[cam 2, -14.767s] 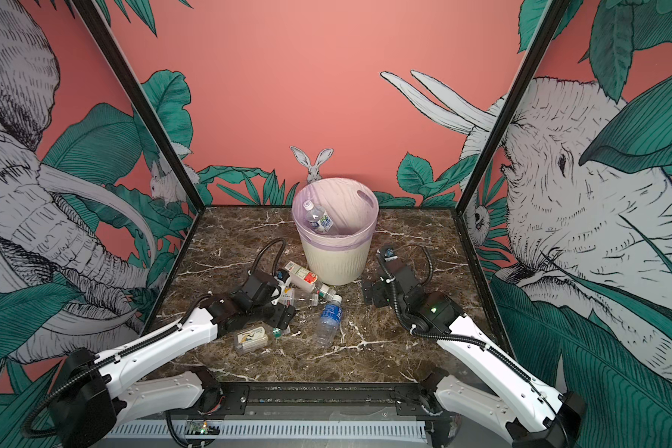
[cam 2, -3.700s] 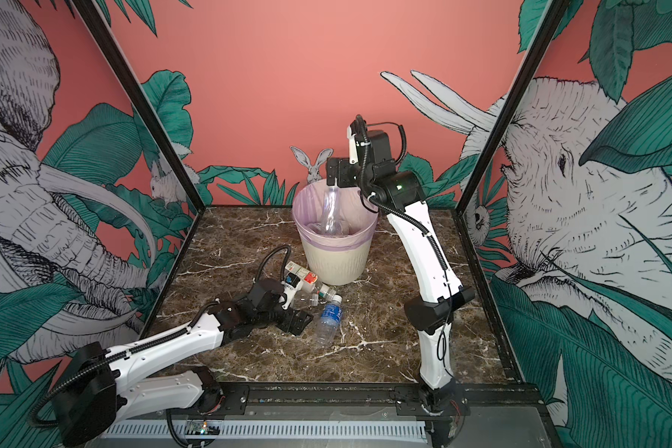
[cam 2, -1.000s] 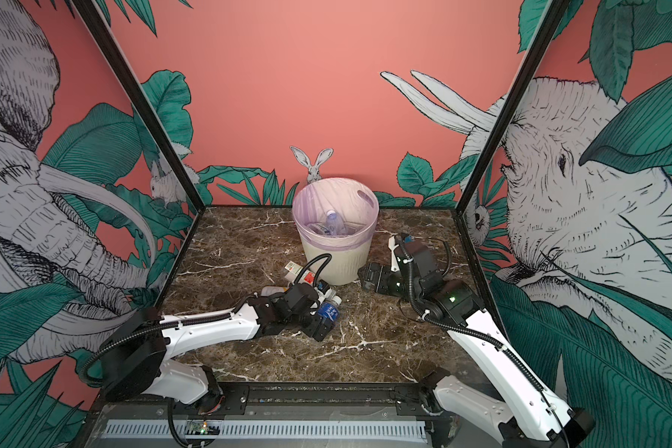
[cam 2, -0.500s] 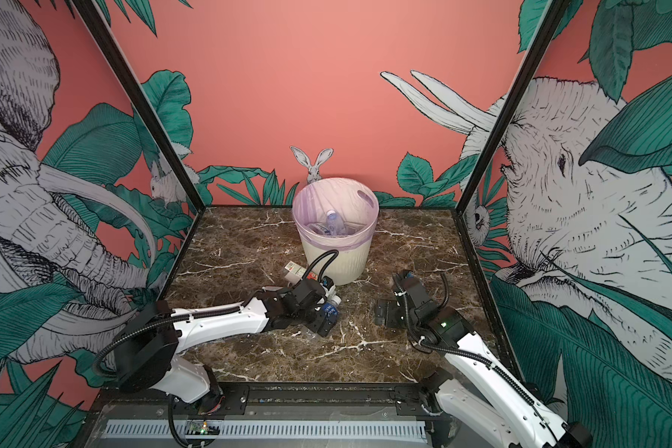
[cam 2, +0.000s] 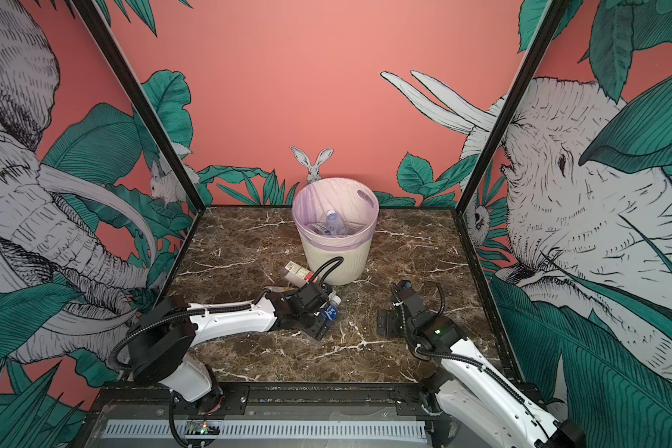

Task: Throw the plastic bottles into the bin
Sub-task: 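Lower the left gripper onto the blue-label water bottle and close it, then lift the blue-label water bottle with the left gripper over the bin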

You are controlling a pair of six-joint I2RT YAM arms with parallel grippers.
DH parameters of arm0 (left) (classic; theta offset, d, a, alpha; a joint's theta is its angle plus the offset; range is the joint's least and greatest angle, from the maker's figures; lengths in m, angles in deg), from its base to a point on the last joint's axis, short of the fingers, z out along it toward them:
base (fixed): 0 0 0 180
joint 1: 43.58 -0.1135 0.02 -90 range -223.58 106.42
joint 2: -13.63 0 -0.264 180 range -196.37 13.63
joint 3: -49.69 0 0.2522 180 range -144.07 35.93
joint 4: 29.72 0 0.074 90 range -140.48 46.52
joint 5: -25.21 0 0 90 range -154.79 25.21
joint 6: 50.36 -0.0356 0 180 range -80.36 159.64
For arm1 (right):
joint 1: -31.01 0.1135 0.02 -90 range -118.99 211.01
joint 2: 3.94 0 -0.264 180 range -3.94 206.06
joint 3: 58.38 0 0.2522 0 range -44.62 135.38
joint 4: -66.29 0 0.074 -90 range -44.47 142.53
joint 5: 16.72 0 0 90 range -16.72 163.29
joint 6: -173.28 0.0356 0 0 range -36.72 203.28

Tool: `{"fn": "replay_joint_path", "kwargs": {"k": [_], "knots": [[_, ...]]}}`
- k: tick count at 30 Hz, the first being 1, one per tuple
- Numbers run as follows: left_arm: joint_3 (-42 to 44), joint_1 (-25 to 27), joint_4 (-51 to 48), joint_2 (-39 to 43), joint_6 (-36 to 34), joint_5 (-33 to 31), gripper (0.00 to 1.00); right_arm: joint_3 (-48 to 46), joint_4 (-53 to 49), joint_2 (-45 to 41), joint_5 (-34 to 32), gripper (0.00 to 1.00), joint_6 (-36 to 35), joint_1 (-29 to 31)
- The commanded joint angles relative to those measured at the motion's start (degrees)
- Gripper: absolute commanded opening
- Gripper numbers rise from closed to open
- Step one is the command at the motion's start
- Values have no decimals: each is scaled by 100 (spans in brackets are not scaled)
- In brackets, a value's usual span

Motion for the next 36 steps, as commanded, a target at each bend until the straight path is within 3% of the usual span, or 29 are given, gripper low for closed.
{"fn": "replay_joint_path", "kwargs": {"k": [1,7,12,15,25,36], "knots": [[-160,93,-213,-113,-31,-120,80,-114,311,33,-115,97,-125,-19],[-189,209,-201,-266,-13,-179,69,-319,463,105,-160,94,-231,-41],[-30,258,-85,-94,9,-260,45,-450,538,-7,-191,92,-264,-54],[172,265,80,147,14,-300,41,-485,569,-79,-227,92,-271,-59],[1049,265,519,1284,3,-320,40,-515,576,-168,-235,91,-279,-63],[2084,265,513,3113,-73,-849,46,-588,706,-325,-228,90,-358,-58]]}}
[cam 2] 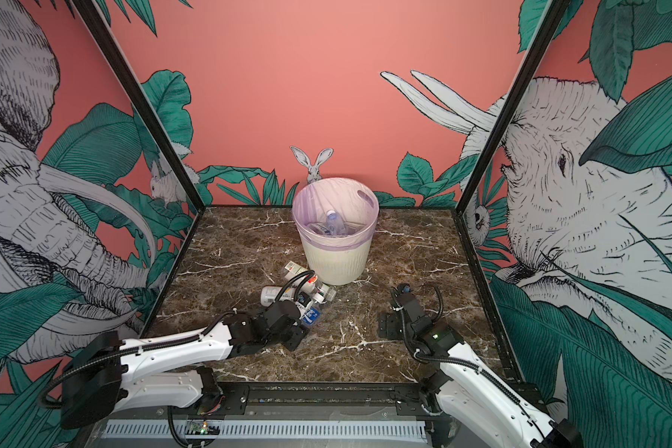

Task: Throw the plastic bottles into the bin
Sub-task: 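Lift the blue-label water bottle with the left gripper over the bin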

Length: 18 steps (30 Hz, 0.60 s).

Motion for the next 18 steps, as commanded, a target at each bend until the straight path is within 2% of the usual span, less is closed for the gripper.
{"fn": "replay_joint_path", "kwargs": {"k": [1,12,18], "knots": [[252,20,41,527,-70,-308,46,-116,196,-139,-91,90,-95,-17],[585,-109,-135,1647,-125,-525,48,-187,276,-290,-28,91,-152,-26],[453,-226,-462,2291,-132,-636,47,-198,310,-295,-11,91,-160,-22]]}}
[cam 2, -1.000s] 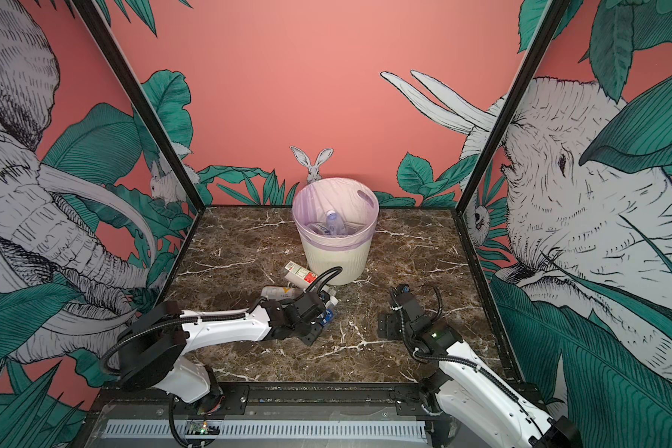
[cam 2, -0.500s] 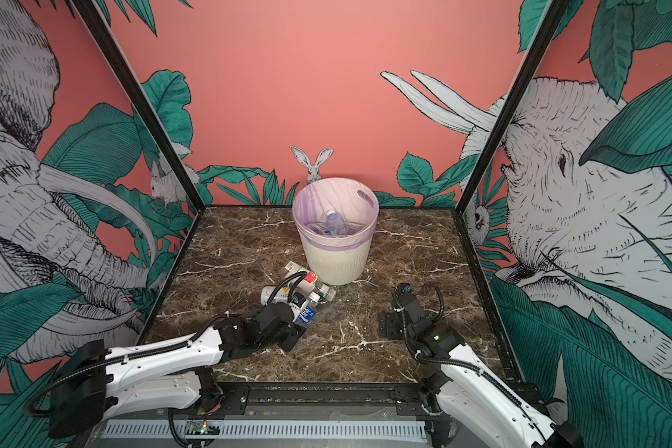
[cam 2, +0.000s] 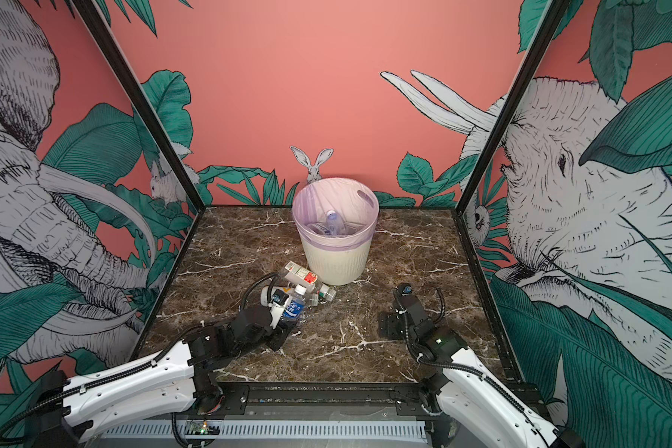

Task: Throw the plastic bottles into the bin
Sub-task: 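Lift the blue-label water bottle with the left gripper over the bin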

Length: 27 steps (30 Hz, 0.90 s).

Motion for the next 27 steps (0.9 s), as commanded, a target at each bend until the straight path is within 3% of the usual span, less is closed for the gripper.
{"fn": "replay_joint_path", "kwargs": {"k": [1,7,12,16,22,23,26,27], "knots": [[-95,-59,-328,470,-55,-222,47,-90,136,-30,-18,91,-60,-22],[-844,-320,-781,1043,-384,-264,45,-101,138,-67,8,90,-62,-22],[-2174,-788,-1097,609,-891,214,46,-122,133,-153,5,89,-61,-27],[-3569,-1123,-1081,-350,-1477,605,46,-123,140,-152,15,89,-70,-20],[-6338,-1843,-661,-2829,-1790,2074,48,-131,138,-180,-10,89,-62,-26],[-6930,-1949,-663,-3372,-1708,2387,55,-130,140,-162,-12,90,-62,-28],[-8771,-2239,-1167,-4808,-1562,2819,99,-113,126,-136,-47,93,-44,-28],[-9289,-2298,-1406,-5112,-1545,2703,100,-104,116,-127,-56,94,-44,-28]]}}
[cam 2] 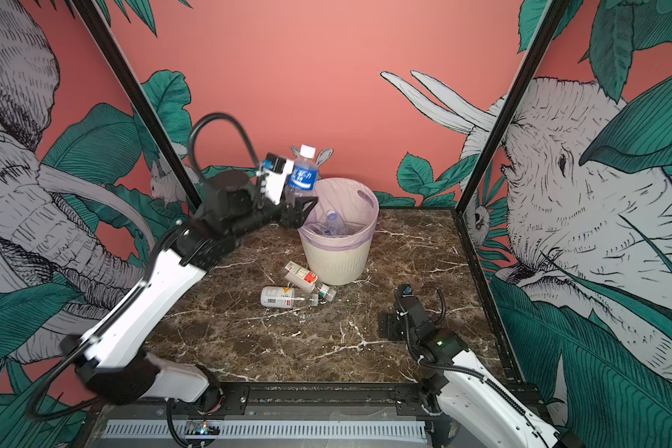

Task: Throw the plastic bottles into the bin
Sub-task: 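Lift the blue-label water bottle with the left gripper over the bin, then open the left gripper to drop the water bottle into the bin, then draw the left gripper back while the right gripper reaches toward the yellow-V bottle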

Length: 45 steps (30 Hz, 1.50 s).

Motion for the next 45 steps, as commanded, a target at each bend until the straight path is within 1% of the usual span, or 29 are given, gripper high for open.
{"fn": "replay_joint_path", "kwargs": {"k": [1,3,6,9,13,20,24,30,37,42,45], "knots": [[-1261,-212,-755,-785,-10,447,100,-19,64,-9,-93,95,-12,-25],[-1490,-335,-790,-814,-38,246,100,-38,32,-63,-103,96,1,-25],[-1295,-389,-595,-478,-79,117,99,-77,54,-186,-93,97,12,-32],[-846,-393,-518,-75,-117,104,99,-79,69,-199,-58,97,-7,-34],[66,-394,-526,508,-236,-69,99,-78,83,-147,-31,98,-23,-34],[2007,-455,-398,1634,-452,-475,100,-78,118,-119,15,98,-38,-31],[2896,-472,-517,2066,-588,-708,99,-80,131,-132,34,99,-49,-33],[4034,-462,-481,2473,-540,-820,100,-72,145,-93,43,99,-58,-34],[4842,-464,-465,2668,-391,-756,99,-76,172,-66,95,99,-84,-34],[5530,-469,-168,2837,-104,-849,100,-63,349,30,504,99,-301,-17],[5824,-518,-70,2901,36,-843,100,-8,451,129,652,98,-422,100]]}}
